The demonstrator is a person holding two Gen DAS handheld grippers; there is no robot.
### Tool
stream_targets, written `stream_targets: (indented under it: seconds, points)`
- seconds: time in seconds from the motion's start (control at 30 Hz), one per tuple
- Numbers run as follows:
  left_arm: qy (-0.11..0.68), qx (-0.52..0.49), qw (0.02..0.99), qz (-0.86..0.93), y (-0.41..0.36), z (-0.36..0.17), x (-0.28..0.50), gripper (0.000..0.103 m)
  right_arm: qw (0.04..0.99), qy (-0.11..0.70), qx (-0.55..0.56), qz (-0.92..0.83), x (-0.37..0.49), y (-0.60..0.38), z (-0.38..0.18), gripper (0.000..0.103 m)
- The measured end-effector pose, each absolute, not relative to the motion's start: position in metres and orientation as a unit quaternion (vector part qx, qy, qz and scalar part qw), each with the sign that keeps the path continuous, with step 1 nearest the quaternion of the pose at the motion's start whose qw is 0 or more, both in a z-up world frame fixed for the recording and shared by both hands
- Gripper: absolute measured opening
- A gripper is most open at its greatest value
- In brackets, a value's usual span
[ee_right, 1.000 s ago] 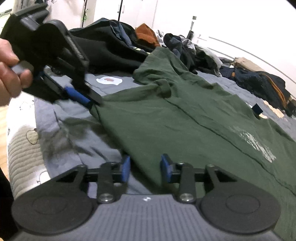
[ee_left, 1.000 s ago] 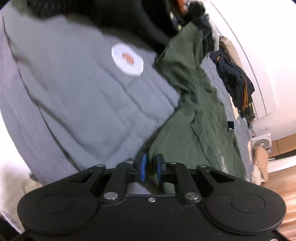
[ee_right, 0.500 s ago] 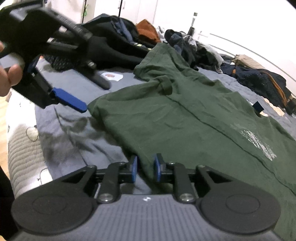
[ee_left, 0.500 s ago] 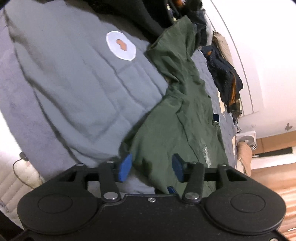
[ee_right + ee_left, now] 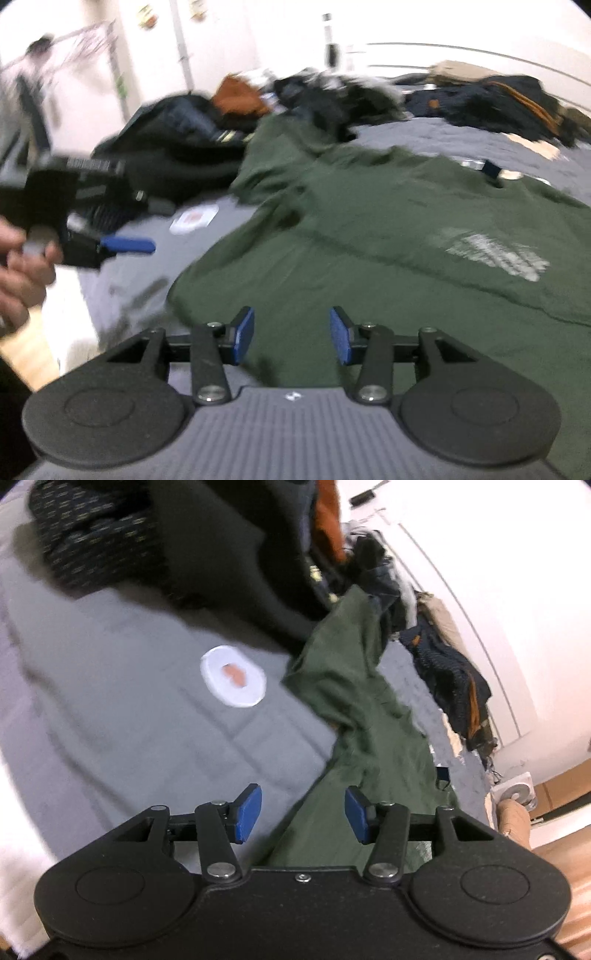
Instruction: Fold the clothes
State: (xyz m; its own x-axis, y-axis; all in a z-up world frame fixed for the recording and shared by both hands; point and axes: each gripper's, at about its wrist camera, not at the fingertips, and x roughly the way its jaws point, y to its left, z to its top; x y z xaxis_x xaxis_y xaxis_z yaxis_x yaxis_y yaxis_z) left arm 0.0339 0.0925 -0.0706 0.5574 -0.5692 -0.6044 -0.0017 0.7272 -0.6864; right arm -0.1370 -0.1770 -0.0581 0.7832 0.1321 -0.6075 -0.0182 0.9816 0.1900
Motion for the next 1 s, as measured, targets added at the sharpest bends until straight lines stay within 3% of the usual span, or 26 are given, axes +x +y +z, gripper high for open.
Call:
stream_targets:
  seconds: [0.2,0.47,1.0]
  points:
    - [0.415,-0.335,0.826,-0.182,0.064,-0.070,0.076,0.059,0.940,0.310,0.139,0.024,-0.117,-0.216,-0.041,0.046]
    - [0.414,-0.377,0.816,-0.145,0.040,-0.103,0.122,0.059,0.939,0.283,0.193,0.018,-0.081,-0.256,-0.038,0.048]
    - [0.356,-0.275,0.887,-0.108,0.034,-0.097,0.130,0.057,0.942,0.257,0.205,0.059,-0.083,-0.264,-0.034,0.049]
